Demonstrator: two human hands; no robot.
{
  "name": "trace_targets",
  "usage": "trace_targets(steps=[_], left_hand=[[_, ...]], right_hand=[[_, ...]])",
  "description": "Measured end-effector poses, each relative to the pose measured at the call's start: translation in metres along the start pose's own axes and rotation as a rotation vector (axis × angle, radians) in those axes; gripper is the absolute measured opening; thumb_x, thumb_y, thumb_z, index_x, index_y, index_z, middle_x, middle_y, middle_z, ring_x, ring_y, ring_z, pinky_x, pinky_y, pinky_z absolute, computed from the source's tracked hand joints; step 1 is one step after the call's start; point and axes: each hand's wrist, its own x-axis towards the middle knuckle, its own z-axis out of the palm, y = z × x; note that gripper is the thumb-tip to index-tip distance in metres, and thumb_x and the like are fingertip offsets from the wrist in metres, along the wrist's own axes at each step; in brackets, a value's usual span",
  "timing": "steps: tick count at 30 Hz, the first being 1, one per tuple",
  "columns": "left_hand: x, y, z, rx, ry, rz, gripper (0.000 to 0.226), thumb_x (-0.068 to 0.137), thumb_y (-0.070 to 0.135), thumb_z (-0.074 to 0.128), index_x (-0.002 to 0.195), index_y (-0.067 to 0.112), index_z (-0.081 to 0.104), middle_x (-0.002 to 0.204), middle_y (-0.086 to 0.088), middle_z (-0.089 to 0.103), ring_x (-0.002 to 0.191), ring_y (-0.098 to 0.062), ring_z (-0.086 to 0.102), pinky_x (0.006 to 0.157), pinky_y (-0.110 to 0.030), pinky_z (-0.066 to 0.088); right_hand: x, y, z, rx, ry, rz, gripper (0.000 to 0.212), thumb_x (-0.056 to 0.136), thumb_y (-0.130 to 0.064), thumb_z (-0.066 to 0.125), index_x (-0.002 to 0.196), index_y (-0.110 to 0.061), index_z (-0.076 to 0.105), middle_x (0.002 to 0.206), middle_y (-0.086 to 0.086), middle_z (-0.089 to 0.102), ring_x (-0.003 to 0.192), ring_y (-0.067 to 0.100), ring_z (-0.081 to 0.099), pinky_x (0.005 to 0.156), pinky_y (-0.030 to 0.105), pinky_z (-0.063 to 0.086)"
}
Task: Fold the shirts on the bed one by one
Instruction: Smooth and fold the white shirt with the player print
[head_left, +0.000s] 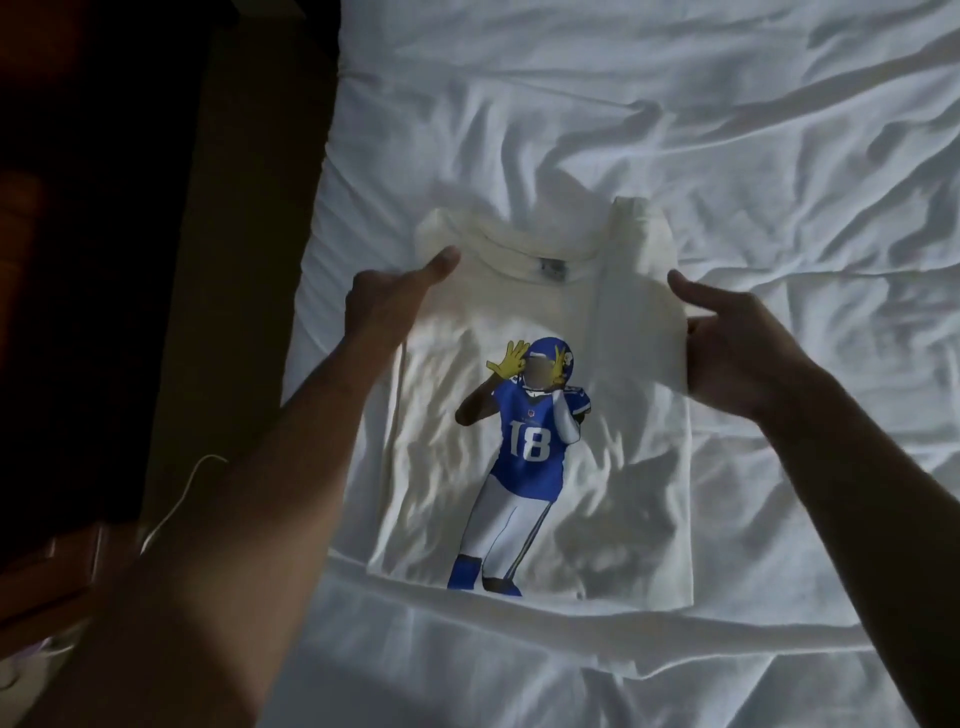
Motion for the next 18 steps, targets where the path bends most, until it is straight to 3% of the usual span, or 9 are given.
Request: trace_targets(steps=[2,4,8,12,14,16,18], left_hand=[[0.015,0.014,-0.003,-0.107,-0.103,-0.066,0.073,0.058,0.062,0.095,0.1,0.008,0.07,0.091,0.0,0.074,0.081,-0.015,0.071,0.078,-0.029,0.059],[0.028,0.025,-0.007,-0.151,-0.217,-0.151,0.08,0.054,0.05,0.1,0.117,0.009,0.071,0.106,-0.005,0.078,0.093,-0.023,0.076,0.088,-0.039,0.062],[0.042,0.037,-0.01,-0.127,-0.315,-0.239,0.049,0.073,0.025,0.093,0.116,0.009,0.073,0.108,-0.008,0.079,0.097,-0.028,0.075,0.078,-0.037,0.06],[0.047,0.026,-0.008,-0.255,-0.197,-0.172,0.048,0.072,0.023,0.095,0.113,0.007,0.075,0.103,-0.006,0.08,0.096,-0.026,0.077,0.09,-0.039,0.061],[0.045,0.019,-0.008,-0.34,-0.214,-0.108,0.044,0.08,0.026,0.09,0.115,0.005,0.075,0.106,-0.007,0.08,0.099,-0.026,0.077,0.094,-0.037,0.06],[0.038,0.015,-0.005,-0.305,-0.175,-0.029,0.034,0.088,0.021,0.083,0.115,0.003,0.073,0.103,-0.007,0.079,0.098,-0.025,0.077,0.083,-0.026,0.061],[0.034,0.009,0.002,-0.131,0.054,0.108,0.033,0.089,0.019,0.082,0.115,0.005,0.068,0.096,0.002,0.072,0.09,-0.018,0.072,0.07,-0.015,0.057]], right_hand=[[0.012,-0.016,0.001,0.002,0.008,-0.03,0.054,0.094,-0.039,0.069,0.13,0.001,0.068,0.129,0.013,0.07,0.111,0.026,0.072,0.085,0.035,0.061],[0.023,-0.028,0.004,-0.015,0.025,-0.068,0.048,0.093,-0.033,0.071,0.13,-0.001,0.068,0.133,0.013,0.069,0.115,0.026,0.071,0.086,0.036,0.062],[0.045,-0.043,0.008,-0.044,0.094,-0.189,0.039,0.091,-0.012,0.074,0.128,-0.003,0.068,0.117,0.01,0.076,0.106,0.025,0.074,0.078,0.038,0.064],[0.069,-0.035,0.001,-0.173,0.404,-0.452,0.039,0.075,-0.003,0.086,0.113,-0.007,0.075,0.104,0.012,0.078,0.095,0.03,0.077,0.08,0.044,0.064],[0.076,-0.027,0.0,-0.186,0.433,-0.504,0.039,0.076,-0.007,0.087,0.112,-0.01,0.073,0.103,0.012,0.077,0.094,0.031,0.076,0.083,0.046,0.064],[0.081,-0.02,-0.002,-0.203,0.411,-0.534,0.04,0.08,-0.01,0.084,0.117,-0.012,0.071,0.102,0.011,0.077,0.091,0.026,0.076,0.081,0.043,0.064],[0.083,-0.017,0.001,-0.293,0.469,-0.58,0.044,0.083,-0.015,0.082,0.124,-0.014,0.068,0.104,0.006,0.075,0.088,0.018,0.073,0.084,0.042,0.063]])
